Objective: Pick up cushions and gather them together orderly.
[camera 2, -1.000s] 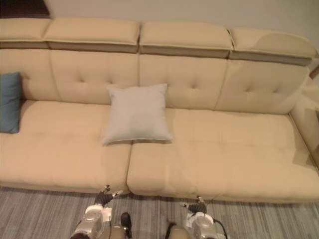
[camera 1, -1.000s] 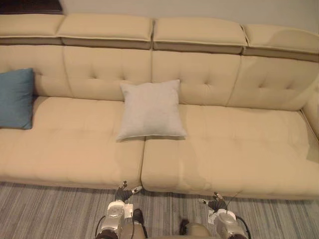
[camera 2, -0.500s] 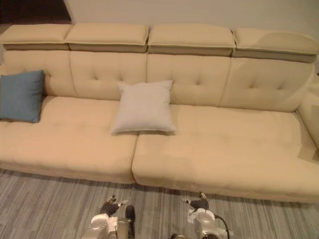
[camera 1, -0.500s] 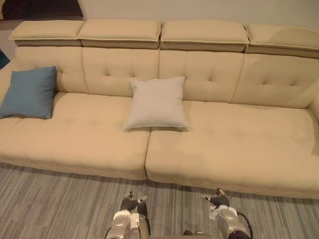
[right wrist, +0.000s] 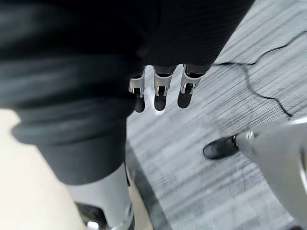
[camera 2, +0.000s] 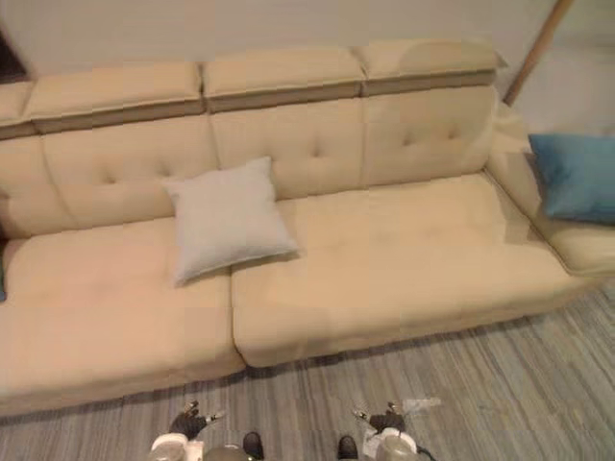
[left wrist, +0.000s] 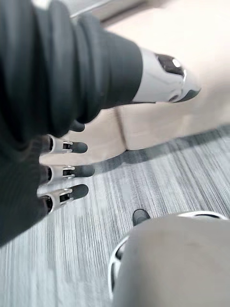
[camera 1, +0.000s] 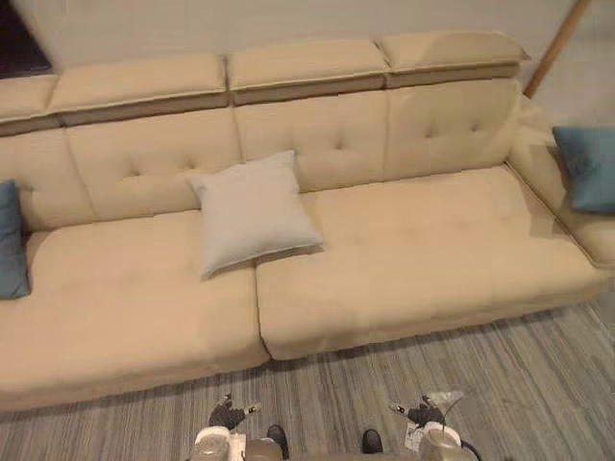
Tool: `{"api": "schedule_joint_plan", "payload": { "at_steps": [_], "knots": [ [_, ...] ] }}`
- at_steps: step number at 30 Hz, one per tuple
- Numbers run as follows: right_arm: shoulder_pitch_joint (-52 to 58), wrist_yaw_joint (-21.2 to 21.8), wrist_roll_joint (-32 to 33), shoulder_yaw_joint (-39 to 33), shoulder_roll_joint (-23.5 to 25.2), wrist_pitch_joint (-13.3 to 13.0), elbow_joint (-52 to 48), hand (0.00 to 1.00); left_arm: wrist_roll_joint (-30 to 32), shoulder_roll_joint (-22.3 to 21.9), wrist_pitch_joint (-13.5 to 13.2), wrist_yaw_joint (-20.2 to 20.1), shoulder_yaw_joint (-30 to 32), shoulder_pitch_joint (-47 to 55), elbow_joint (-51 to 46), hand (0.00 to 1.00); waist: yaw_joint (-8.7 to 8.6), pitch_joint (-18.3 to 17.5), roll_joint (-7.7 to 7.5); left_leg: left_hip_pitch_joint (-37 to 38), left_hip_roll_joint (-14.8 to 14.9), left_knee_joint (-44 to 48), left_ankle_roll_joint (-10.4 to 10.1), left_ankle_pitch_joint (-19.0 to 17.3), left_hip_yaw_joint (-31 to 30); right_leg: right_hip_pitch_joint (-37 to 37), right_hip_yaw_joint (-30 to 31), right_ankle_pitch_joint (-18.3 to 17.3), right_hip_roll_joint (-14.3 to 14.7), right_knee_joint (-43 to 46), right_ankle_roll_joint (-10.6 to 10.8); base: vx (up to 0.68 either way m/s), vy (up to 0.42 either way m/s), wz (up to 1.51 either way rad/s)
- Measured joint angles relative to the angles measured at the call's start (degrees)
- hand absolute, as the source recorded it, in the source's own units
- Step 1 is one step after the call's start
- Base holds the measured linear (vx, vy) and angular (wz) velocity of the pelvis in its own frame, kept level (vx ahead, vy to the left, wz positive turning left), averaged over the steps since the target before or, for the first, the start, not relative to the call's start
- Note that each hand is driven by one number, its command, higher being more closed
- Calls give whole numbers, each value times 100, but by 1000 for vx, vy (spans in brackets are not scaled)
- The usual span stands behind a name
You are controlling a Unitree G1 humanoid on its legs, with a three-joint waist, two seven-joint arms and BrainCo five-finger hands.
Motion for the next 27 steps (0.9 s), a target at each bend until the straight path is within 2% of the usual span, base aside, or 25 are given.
{"api": "schedule_joint_plan", "payload": {
  "at_steps": [1, 3, 4, 5, 6, 7, 8, 9, 10, 11, 12, 13, 14, 15, 16, 18, 19, 20, 21, 22, 23, 24, 25, 27],
  "knots": [
    [-45, 2, 0, 4, -23, -5, 5, 0, 0, -2, 1, 0, 2, -29, 5, 0, 1, 4, 7, -8, 26, 10, 12, -7, -1, -60, -41, 84, 56, 4, -30, 101, -83, -148],
    [-193, -1, 0, 59, -188, -15, 21, 0, -12, -42, -2, -1, 14, -162, 12, 0, 9, 70, 96, -105, 163, 272, 203, -125, 40, -369, -601, 475, 256, 38, -277, 71, -98, -163],
    [-227, -5, -1, 90, -317, -12, 29, 0, -19, -68, -6, -1, 14, -260, -8, 0, 10, 92, 121, -141, 180, 527, 362, -264, 26, -484, -1070, 615, 313, 21, -453, 34, -72, -125],
    [-227, -5, -1, 94, -328, -12, 29, 0, -19, -69, -6, -1, 14, -265, -11, 0, 10, 92, 121, -141, 180, 545, 368, -275, 26, -489, -1096, 623, 316, 17, -465, 14, -122, -155],
    [-254, -4, -1, 118, -425, -12, 23, 0, -17, -80, -11, -1, 14, -300, -33, 0, 18, 126, 179, -99, 250, 826, 232, -547, 30, -535, -1188, 587, 410, 18, -530, -17, -104, -125],
    [-295, -4, 0, 118, -490, -12, 14, 0, -16, -105, -10, -1, 12, -315, -33, 0, 28, 177, 292, -57, 369, 982, 119, -797, 29, -539, -1097, 496, 518, 62, -540, -97, -108, -175],
    [-356, -2, 0, 114, -590, -12, -33, 0, -13, -157, -7, -8, -3, -385, -33, 0, -5, 318, 566, 21, 704, 1279, -79, -1328, 71, -649, -1130, 225, 754, 451, -592, -123, -47, -125],
    [-300, -1, -1, 108, -592, -4, -31, 0, -1, -206, -8, -7, -15, -450, -32, 0, -29, 366, 686, 29, 900, 1468, -36, -1465, 235, -793, -1321, 87, 853, 917, -725, -102, -56, -107],
    [-153, -2, 0, 144, -574, 4, -43, 0, 4, -178, -4, -8, -45, -387, -23, 0, -48, 369, 717, 56, 1051, 1777, -15, -1552, 348, -1050, -1831, -589, 895, 2143, -811, 13, -66, -55],
    [-86, -8, 0, 193, -576, 8, -44, 0, 4, -132, -8, -7, -64, -365, -38, 0, -60, 385, 671, 48, 1045, 2026, -9, -1555, 313, -1038, -1895, -868, 872, 2377, -861, 107, -103, -37],
    [-12, -9, 1, 227, -593, 23, -20, 0, 46, -88, -5, -23, -115, -359, -34, 0, -84, 425, 559, -177, 988, 2736, 222, -1537, 120, -984, -1858, -1227, 851, 2425, -975, 75, -102, -42],
    [2, -24, 1, 201, -631, 38, -15, 0, 73, -121, 11, -41, -143, -362, -38, 0, -72, 491, 597, -557, 1008, 3577, 785, -1321, -392, -942, -1688, -1281, 930, 2460, -988, 47, -71, -89],
    [-9, -51, 1, 149, -620, 50, -13, 0, 95, -145, 47, -44, -172, -250, -19, 0, 4, 521, 569, -962, 859, 4235, 869, -946, -875, -865, -1423, -1250, 941, 2367, -981, 60, 3, -131],
    [-36, -72, 0, 87, -587, 53, 8, 0, 88, -210, 38, -39, -174, -152, -70, 0, 25, 553, 562, -1036, 583, 3966, 448, -1203, -1155, -702, -1121, -1158, 956, 2123, -961, 85, 34, -115],
    [-38, -75, 0, 71, -589, 55, 26, 0, 98, -209, 34, -36, -196, -143, -87, 0, 25, 543, 582, -1058, 501, 3818, 378, -1249, -1194, -650, -1026, -1133, 969, 2029, -973, 171, 58, -101],
    [-89, -81, 0, 21, -621, 65, 83, 0, 98, -221, 17, -56, -343, -106, -155, 0, 39, 552, 615, -1146, 36, 2851, 267, -1273, -1262, -346, -537, -1050, 987, 1513, -1111, 171, 74, -94],
    [-194, -86, 0, 12, -601, 61, 147, 0, 95, -255, 6, -54, -337, -49, -233, 0, 94, 553, 614, -1180, -214, 2003, 180, -1119, -1270, -191, -196, -1015, 987, 1158, -1164, 166, 75, -101],
    [-265, -89, 0, 4, -595, 67, 202, 0, 96, -265, -5, -59, -338, -51, -295, 0, 147, 554, 616, -1170, -288, 1562, 118, -965, -1253, -128, -75, -992, 987, 1006, -1201, 290, 153, -170],
    [-385, -105, 0, 3, -551, 68, 204, 0, 95, -273, -18, -61, -283, -23, -424, 0, 379, 551, 641, -1065, -348, 430, -54, -460, -1235, -15, 237, -875, 1033, 684, -1150, 259, 149, -147],
    [-404, -103, 0, 7, -538, 64, 197, 0, 91, -272, -19, -60, -248, -26, -427, 0, 445, 552, 650, -1040, -320, 240, -50, -302, -1225, 2, 274, -830, 1047, 644, -1098, 317, 192, -191],
    [-425, -105, 0, 9, -487, 61, 198, 0, 96, -270, -8, -53, -123, -22, -408, 0, 568, 552, 650, -852, -307, 211, 183, 124, -1185, 117, 371, -713, 1045, 593, -883, 272, 187, -126],
    [-399, -106, 0, -3, -422, 59, 183, 0, 97, -228, -8, -48, -108, -3, -408, 0, 555, 508, 627, -774, -352, 343, 388, 80, -1092, 217, 394, -667, 960, 597, -645, 286, 198, -104],
    [-368, -107, 0, -8, -410, 58, 177, 0, 97, -221, -8, -48, -111, -8, -408, 0, 533, 477, 607, -785, -365, 386, 417, 15, -1064, 211, 395, -704, 930, 614, -576, 319, 204, -45],
    [-243, -112, 0, -49, -400, 53, 172, 0, 95, -215, -8, -48, -148, -110, -415, 0, 487, 447, 511, -748, -382, 507, 478, -284, -870, -55, 418, -1092, 906, 1269, 89, 293, 154, -38]
  ]
}}
